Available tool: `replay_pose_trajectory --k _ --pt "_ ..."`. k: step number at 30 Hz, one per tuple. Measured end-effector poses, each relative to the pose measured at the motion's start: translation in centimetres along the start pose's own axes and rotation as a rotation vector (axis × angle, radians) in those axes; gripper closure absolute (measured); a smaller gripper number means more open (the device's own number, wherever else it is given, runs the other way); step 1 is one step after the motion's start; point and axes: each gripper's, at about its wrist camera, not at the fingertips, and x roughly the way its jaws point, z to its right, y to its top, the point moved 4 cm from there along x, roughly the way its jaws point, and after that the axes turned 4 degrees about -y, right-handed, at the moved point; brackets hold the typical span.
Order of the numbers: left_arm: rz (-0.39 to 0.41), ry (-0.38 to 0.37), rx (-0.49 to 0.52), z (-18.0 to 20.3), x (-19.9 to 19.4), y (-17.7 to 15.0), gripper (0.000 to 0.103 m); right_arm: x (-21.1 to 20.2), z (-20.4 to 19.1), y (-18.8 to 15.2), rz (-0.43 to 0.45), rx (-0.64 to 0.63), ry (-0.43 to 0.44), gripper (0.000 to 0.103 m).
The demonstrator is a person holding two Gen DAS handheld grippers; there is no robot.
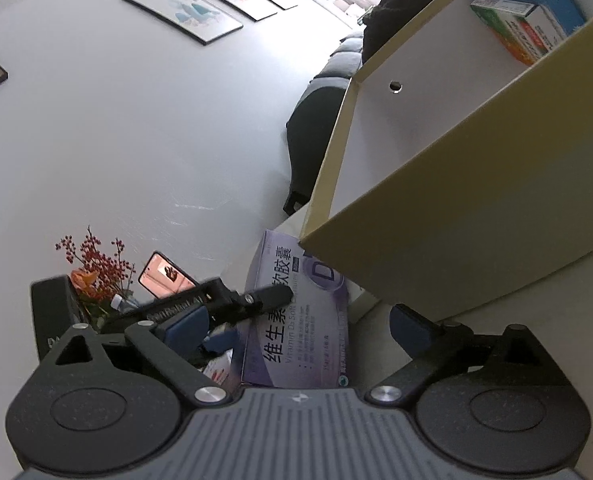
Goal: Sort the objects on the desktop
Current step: 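Carry the purple box with the left gripper over the tan box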
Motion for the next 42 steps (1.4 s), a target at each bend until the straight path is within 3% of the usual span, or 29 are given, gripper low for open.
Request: replay_pose_trajectory --k 6,12,23,42 --pt "0.061 -0.004 -0.034 0.1 -1.4 0.7 0.04 -1.0 0.3 0.4 0.028 -0.011 0.0 0.004" --pt "0.134 -0.01 0.002 1.5 -3.3 2.9 0.04 -2.2 0.5 0.8 0.052 -0.011 0.009 0.004" --pt "0.166 -0.057 0.066 4.9 -3.9 5.4 0.04 -4.0 0.8 1.4 0.114 -0.027 -0.027 0.003" --pt "0.139 -0.185 0.162 10.9 -1.0 7.7 0.04 -7.7 2.0 3.4 0.315 -0.17 -0.312 0.001"
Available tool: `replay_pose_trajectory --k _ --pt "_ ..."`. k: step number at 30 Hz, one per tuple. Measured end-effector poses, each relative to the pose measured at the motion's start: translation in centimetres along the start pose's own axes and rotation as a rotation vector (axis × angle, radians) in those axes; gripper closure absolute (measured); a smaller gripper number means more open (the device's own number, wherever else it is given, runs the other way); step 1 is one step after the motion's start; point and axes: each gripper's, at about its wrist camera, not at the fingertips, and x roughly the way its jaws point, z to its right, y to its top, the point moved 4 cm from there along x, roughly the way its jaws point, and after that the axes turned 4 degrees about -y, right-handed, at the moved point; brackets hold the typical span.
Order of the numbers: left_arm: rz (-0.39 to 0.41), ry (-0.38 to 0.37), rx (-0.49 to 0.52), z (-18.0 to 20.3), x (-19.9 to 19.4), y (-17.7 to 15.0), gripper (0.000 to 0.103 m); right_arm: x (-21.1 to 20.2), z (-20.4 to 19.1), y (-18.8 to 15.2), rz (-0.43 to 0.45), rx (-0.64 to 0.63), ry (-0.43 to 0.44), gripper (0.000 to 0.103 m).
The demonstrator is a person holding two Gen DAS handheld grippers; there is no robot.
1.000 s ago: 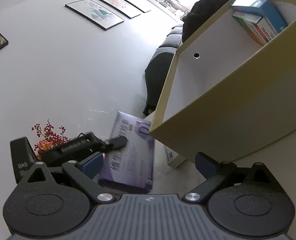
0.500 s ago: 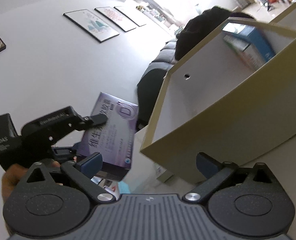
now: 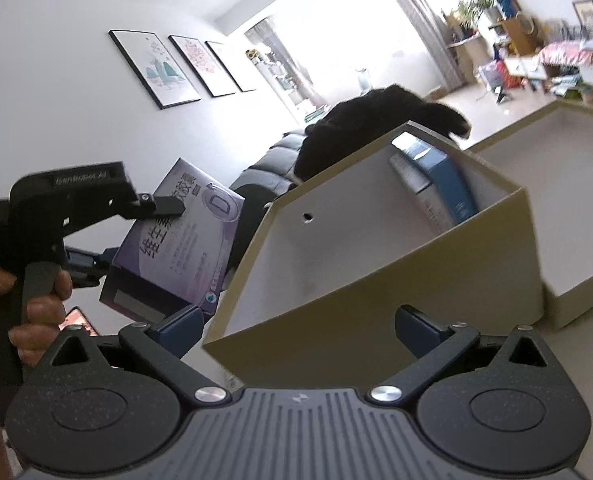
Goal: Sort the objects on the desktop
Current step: 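Carry the purple box with the left gripper over the tan box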
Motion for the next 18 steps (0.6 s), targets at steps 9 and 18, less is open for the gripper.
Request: replay_pose_trajectory --k 9,18 --pt "-0.066 -0.036 0.004 2.3 4.1 0.2 0.04 -0.3 1.5 0.9 0.047 -0.006 -0.055 0.001" --pt "-0.155 -0.01 -0.001 4.3 9.5 -0.4 0.04 0.1 3.4 1.6 0.057 0.032 -0.069 0.001"
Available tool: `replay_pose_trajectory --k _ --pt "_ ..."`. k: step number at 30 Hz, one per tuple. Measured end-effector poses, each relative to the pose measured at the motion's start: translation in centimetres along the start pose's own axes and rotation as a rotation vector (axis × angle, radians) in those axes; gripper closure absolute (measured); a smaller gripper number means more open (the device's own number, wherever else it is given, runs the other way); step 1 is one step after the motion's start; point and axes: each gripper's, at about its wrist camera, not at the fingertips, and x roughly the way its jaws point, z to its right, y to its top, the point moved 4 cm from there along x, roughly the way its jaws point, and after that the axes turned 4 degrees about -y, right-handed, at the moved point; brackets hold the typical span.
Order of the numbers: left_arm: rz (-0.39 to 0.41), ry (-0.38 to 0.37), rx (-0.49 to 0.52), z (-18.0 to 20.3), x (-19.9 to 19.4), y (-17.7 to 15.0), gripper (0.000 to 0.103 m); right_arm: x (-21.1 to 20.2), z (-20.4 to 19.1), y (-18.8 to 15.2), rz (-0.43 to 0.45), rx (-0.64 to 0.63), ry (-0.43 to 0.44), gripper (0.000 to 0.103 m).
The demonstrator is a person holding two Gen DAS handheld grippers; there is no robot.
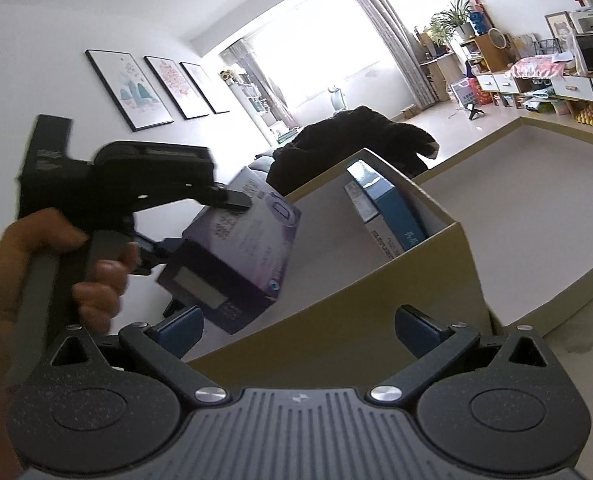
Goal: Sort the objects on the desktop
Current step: 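Carry the purple box with the left gripper over the tan box, then lower the purple box into the tan box beside the green box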
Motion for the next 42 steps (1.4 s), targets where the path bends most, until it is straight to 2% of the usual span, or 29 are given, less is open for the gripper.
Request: replay_pose_trajectory --k 6,16,26,30,33,35,42 --pt "-0.049 0.045 0.0 0.6 3.3 0.1 0.04 0.0 1.1 0.3 0.012 0.02 -0.013 0.001" --pt "-0.078 0.096 -0.023 1.1 5.6 0.3 0.04 0.3 2.1 0.5 0.013 0.039 -0.028 0.001" --pt "-0.127 0.093 -0.055 1.7 7.2 -0.3 0.04 0.3 2.3 0.4 0.014 0.044 -0.028 0.001" --pt "-0.149 0.077 -0.054 1.7 7.8 -0.6 0.038 0.4 2.4 0.4 0.015 0.044 -0.031 0.001" --pt "-0.167 0.04 -0.046 1.8 7.5 -0.8 0.036 0.2 2.3 0.5 0.019 0.042 -0.03 0.001" --pt "-0.173 0.022 -0.019 2.0 7.3 -0.7 0.035 0.1 2.2 0.5 0.021 0.041 -0.031 0.001" --pt "-0.198 -0.056 0.111 2.3 4.7 -0.2 0.019 -0.6 1.7 0.7 0.033 0.036 -0.025 0.001"
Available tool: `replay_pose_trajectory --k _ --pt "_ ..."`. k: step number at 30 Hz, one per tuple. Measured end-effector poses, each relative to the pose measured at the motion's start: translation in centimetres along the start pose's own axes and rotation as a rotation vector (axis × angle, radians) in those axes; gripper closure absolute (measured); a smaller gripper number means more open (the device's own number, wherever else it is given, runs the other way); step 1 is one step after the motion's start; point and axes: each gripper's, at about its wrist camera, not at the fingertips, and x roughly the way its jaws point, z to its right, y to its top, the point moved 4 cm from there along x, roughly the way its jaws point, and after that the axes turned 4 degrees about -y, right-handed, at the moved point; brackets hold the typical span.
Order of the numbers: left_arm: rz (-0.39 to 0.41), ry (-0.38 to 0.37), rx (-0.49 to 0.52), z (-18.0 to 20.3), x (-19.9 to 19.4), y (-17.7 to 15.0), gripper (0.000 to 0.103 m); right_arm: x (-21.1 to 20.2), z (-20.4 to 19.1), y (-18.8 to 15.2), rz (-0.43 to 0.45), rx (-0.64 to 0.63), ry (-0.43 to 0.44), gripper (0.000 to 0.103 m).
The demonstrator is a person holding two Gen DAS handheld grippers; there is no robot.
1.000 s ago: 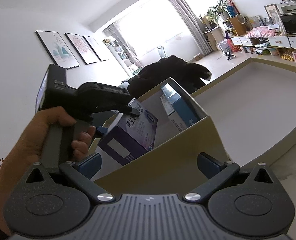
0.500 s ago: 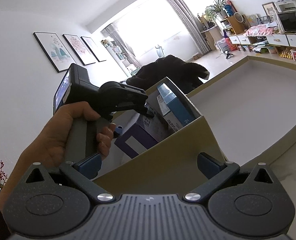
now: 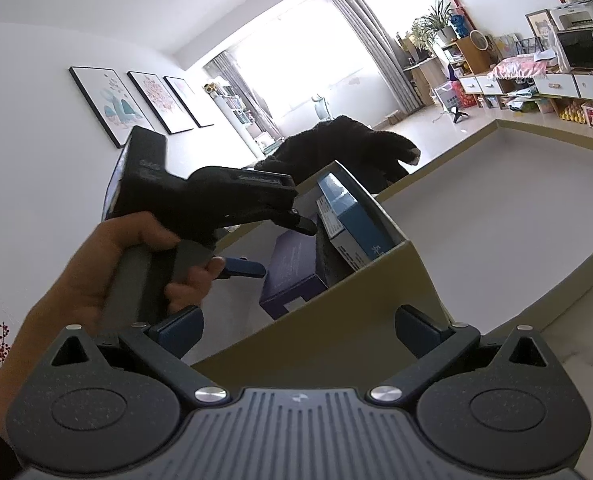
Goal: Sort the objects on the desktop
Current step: 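Lower the purple box into the tan box beside the green box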
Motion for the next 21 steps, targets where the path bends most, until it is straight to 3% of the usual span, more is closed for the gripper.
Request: replay_pose_trajectory --k 10,14,21 --pt "-0.162 -0.081 0.25 0.2 -0.6 -2.2 0.016 -0.8 -1.0 0.0 0.01 -0.014 0.014 0.001" --pt "-0.2 -0.138 0.298 0.4 0.1 -3.4 0.035 -1.0 -1.1 0.2 0.015 -0.021 0.014 0.001" --pt "-0.205 -0.094 0.368 1.4 1.6 -4.0 0.041 -0.7 -0.8 0.1 0.011 -0.015 0.003 0.001"
